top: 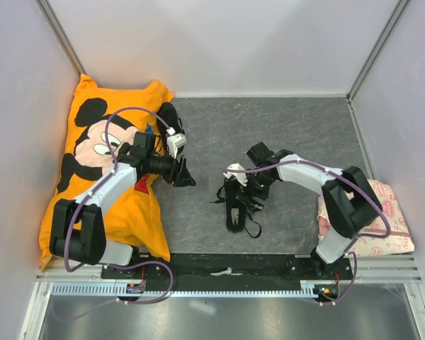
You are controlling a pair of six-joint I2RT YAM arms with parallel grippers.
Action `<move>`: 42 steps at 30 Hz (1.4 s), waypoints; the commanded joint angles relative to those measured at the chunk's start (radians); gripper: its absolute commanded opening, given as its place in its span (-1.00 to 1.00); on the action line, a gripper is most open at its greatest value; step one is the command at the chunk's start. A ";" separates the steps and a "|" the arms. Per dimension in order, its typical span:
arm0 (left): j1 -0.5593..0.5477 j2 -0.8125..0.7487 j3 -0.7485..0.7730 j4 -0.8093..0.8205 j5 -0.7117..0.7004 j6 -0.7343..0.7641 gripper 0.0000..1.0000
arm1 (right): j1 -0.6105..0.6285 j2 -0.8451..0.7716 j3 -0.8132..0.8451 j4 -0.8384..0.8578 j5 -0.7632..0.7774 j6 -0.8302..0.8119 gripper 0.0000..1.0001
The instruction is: Tie the shoes
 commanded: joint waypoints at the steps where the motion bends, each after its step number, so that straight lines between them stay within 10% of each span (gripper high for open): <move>1: -0.086 0.026 0.007 -0.056 0.039 0.090 0.26 | -0.030 -0.215 -0.071 -0.046 0.036 -0.065 0.68; 20: -0.234 0.398 0.035 0.338 0.096 -0.498 0.19 | -0.016 -0.235 -0.200 -0.010 0.000 0.053 0.54; 32: -0.260 0.484 0.055 0.426 0.054 -0.600 0.10 | 0.064 -0.153 -0.217 0.065 -0.005 0.085 0.33; 42: -0.228 0.448 0.108 0.253 0.033 -0.508 -0.87 | 0.068 -0.165 -0.223 0.043 0.099 0.096 -0.55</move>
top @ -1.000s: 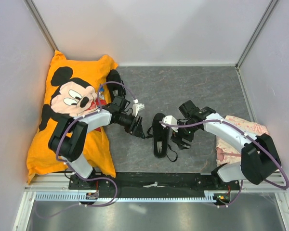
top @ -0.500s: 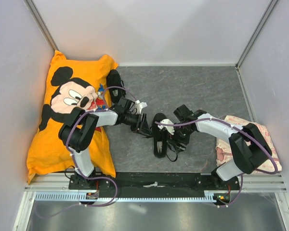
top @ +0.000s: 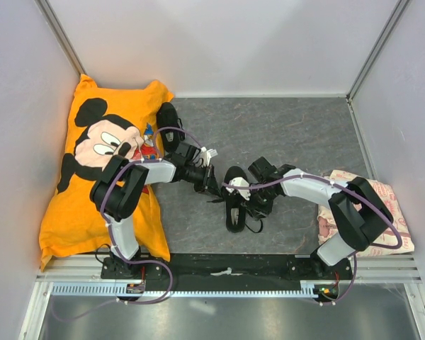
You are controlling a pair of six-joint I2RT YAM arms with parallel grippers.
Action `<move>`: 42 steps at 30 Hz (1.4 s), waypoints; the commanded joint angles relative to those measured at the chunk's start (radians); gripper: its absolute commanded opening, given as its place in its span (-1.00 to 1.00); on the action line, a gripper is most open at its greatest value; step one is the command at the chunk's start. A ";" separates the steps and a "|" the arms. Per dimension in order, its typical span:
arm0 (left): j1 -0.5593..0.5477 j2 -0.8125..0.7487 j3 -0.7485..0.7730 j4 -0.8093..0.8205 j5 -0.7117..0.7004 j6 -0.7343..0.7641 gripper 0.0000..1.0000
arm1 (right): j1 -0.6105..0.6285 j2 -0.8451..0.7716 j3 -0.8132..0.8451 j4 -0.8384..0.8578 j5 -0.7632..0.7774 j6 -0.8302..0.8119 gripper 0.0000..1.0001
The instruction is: Tie the shoes
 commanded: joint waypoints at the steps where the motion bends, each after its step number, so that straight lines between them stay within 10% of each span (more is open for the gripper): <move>1: 0.034 -0.046 0.061 -0.116 -0.021 0.089 -0.92 | 0.004 -0.025 -0.013 -0.052 0.070 0.000 -0.66; 4: 0.083 -0.079 0.086 -0.216 -0.040 0.164 -0.97 | -0.008 -0.075 -0.009 -0.083 0.116 -0.004 -1.00; 42: 0.320 -0.199 0.208 -0.617 -0.316 0.559 -0.97 | -0.235 0.040 0.185 -0.283 0.202 -0.197 -1.00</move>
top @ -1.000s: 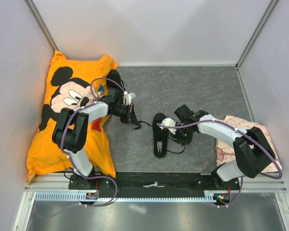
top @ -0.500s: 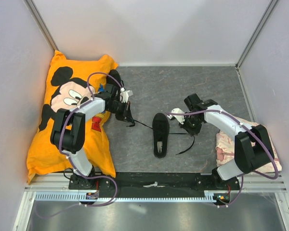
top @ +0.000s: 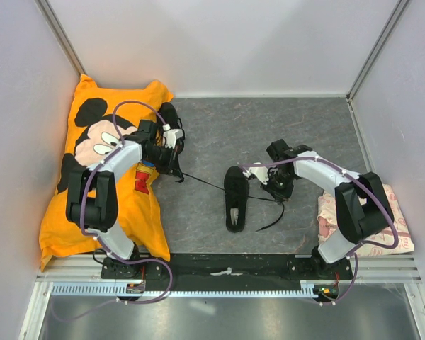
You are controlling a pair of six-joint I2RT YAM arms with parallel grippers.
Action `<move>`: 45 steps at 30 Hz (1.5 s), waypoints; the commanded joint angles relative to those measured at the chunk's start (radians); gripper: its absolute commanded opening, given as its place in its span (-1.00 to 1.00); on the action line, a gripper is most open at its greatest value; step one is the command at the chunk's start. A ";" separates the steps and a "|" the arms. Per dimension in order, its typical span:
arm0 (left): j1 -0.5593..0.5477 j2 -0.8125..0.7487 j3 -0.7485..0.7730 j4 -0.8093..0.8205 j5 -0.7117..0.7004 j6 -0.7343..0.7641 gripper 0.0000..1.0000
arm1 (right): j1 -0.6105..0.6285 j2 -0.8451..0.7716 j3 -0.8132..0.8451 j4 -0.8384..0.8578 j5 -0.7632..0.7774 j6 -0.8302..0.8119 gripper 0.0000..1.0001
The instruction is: Tie the shoes
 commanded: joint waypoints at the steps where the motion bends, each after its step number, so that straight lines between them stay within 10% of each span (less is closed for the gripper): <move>1: 0.017 -0.012 0.003 -0.029 -0.067 0.056 -0.97 | -0.003 0.011 0.018 0.011 0.041 -0.026 -1.00; 23: 0.017 0.056 -0.046 0.039 -0.025 0.016 -0.97 | -0.028 0.161 0.102 0.057 0.053 0.013 -0.98; 28: 0.006 0.100 -0.015 0.057 -0.008 0.030 -0.95 | -0.026 0.179 0.138 0.057 0.047 0.063 -0.51; 34: 0.006 0.022 -0.003 0.059 -0.031 0.094 -0.34 | -0.028 0.091 0.101 0.030 0.036 0.121 0.34; 45: 0.004 -0.124 -0.101 0.069 -0.016 0.238 0.10 | -0.008 0.075 0.004 0.028 -0.018 0.187 0.38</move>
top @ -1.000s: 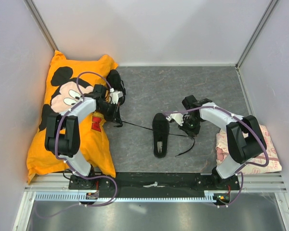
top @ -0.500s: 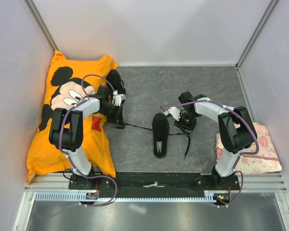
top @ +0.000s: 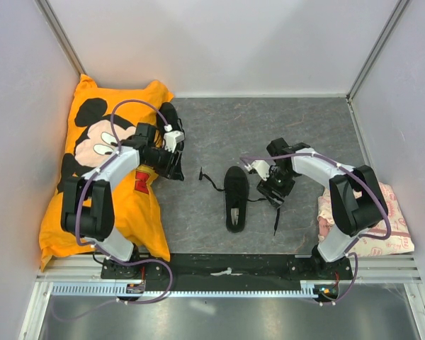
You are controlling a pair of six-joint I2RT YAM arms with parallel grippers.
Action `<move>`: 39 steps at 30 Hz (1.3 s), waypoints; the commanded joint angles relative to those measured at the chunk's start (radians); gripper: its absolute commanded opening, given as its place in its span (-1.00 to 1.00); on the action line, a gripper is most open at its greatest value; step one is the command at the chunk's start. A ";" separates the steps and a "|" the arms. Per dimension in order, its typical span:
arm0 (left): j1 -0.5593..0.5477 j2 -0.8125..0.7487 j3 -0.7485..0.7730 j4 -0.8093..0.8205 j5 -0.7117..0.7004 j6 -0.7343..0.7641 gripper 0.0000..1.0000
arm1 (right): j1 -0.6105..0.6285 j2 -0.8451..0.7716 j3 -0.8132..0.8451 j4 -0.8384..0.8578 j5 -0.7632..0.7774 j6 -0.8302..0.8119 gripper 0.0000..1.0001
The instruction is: Tie the shoes
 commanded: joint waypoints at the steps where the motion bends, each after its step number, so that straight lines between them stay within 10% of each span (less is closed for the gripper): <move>1: -0.003 -0.057 -0.044 0.044 0.028 0.078 0.11 | 0.022 0.007 -0.040 0.004 -0.029 0.054 0.37; 16: -0.149 0.016 0.006 0.211 -0.132 0.042 0.08 | -0.065 0.031 0.024 0.101 0.291 0.052 0.17; 39: -0.258 0.319 0.215 0.216 -0.307 -0.078 -0.31 | -0.089 -0.096 0.096 0.008 0.064 0.034 0.53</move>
